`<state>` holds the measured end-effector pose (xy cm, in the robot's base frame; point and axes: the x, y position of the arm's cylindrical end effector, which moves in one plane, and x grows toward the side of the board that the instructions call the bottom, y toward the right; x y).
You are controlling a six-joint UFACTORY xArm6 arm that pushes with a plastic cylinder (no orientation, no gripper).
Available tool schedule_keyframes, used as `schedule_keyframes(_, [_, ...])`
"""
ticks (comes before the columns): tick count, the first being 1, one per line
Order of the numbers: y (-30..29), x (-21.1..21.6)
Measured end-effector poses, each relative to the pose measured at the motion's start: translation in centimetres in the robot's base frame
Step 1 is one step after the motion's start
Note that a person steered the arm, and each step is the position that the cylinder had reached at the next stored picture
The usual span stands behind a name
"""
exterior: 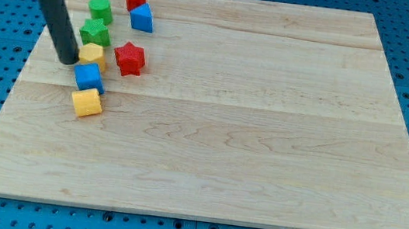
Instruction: Move your arm to the bottom left side of the board
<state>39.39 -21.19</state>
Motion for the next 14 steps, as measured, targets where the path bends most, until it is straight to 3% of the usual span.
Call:
schedule_keyframes(1, [-1.7,0.6])
schedule_keyframes(2, [-1.8,9.0])
schedule_keyframes(3, [4.2,12.1])
schedule_keyframes(6, [2.6,9.3])
schedule_keyframes(7, [8.4,9.9])
schedule_keyframes(11, [8.9,-1.1])
schedule_keyframes(12, [10.6,-0.3])
schedule_keyframes(13, [14.1,8.2])
schedule_keyframes(14, [10.4,14.8])
